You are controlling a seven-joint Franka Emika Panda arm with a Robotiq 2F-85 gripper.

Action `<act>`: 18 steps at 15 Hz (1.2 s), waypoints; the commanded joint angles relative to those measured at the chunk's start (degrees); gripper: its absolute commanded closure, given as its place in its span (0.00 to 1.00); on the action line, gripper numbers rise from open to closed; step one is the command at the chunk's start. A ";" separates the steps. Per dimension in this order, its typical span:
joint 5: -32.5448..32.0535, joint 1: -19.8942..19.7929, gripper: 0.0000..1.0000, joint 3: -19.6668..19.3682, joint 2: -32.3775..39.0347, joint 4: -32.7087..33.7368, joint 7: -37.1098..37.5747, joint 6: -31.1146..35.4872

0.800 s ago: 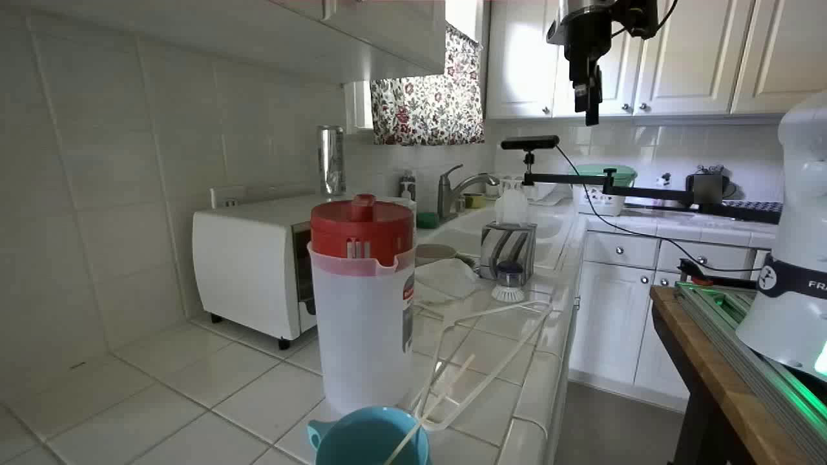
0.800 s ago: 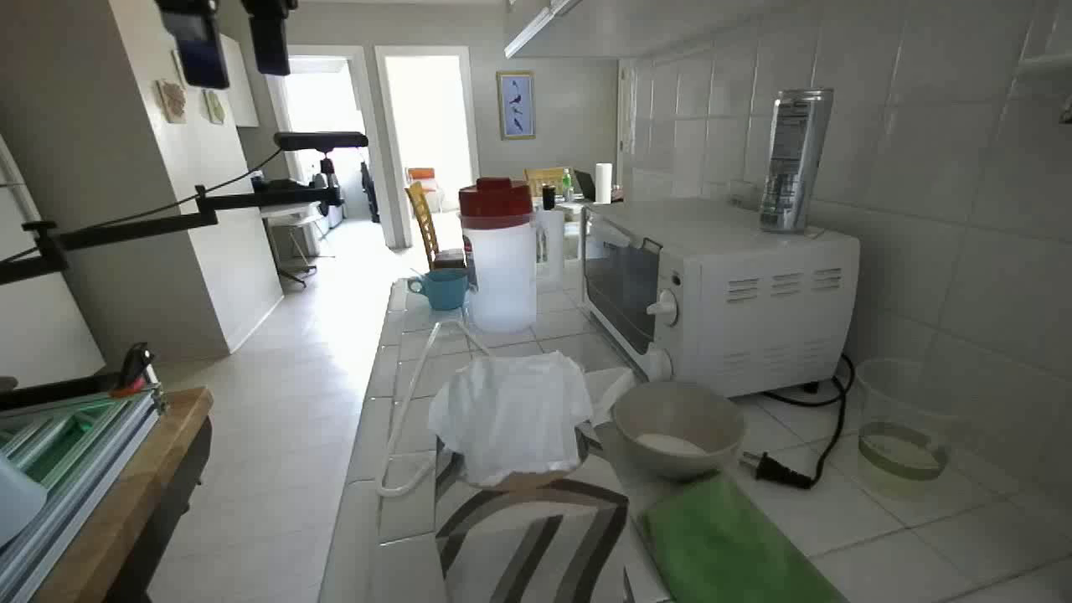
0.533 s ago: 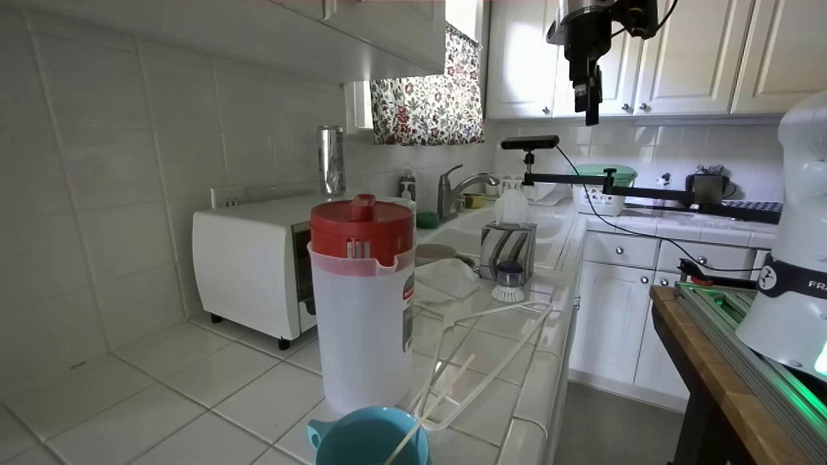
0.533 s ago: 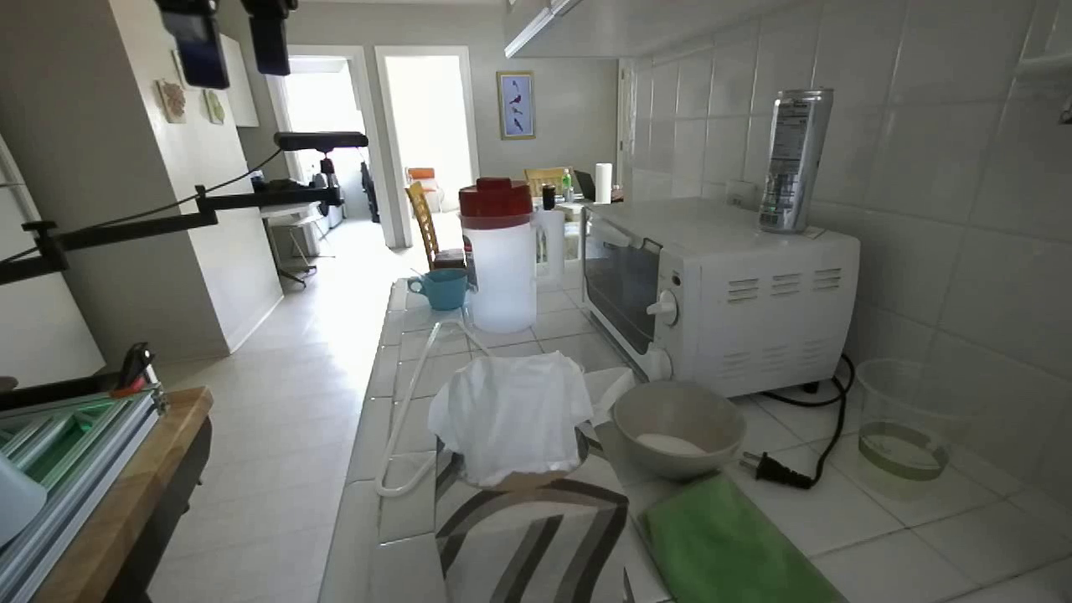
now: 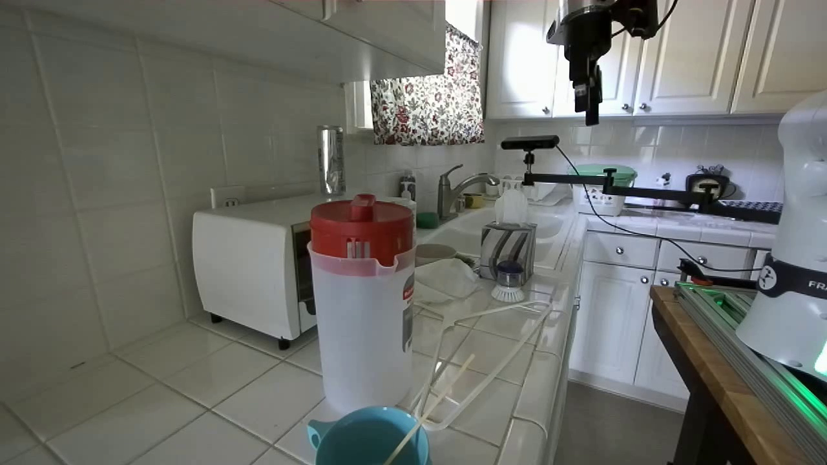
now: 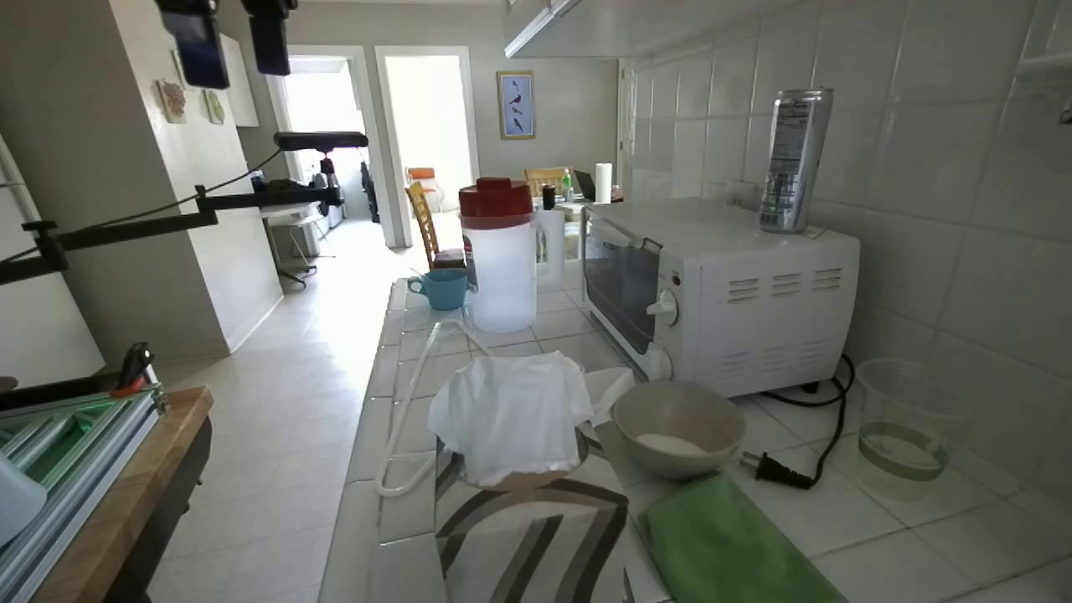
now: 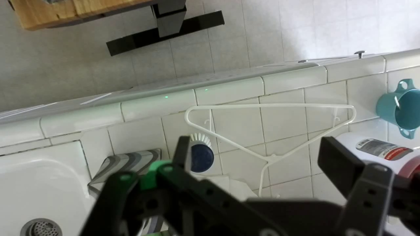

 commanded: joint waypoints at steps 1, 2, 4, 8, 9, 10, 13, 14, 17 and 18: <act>0.53 -1.26 0.00 1.01 0.18 0.12 -0.58 -0.17; 0.53 -1.26 0.00 1.01 0.18 0.12 -0.58 -0.17; -0.72 -0.82 0.00 -0.21 1.15 0.90 -5.32 1.14; -2.95 0.68 0.00 -2.37 2.73 2.85 -17.87 4.87; -2.43 1.15 0.00 -2.82 2.80 3.16 -20.52 5.90; -2.36 1.58 0.00 -2.86 2.81 3.22 -22.83 6.95; -2.09 3.46 0.00 -2.48 2.41 2.73 -28.67 9.46; -2.05 4.42 0.00 -2.17 2.23 2.60 -30.20 9.71; -2.03 7.33 0.00 -1.85 1.70 1.93 -35.13 10.28; -1.93 8.26 0.00 -1.93 1.61 1.91 -36.97 10.36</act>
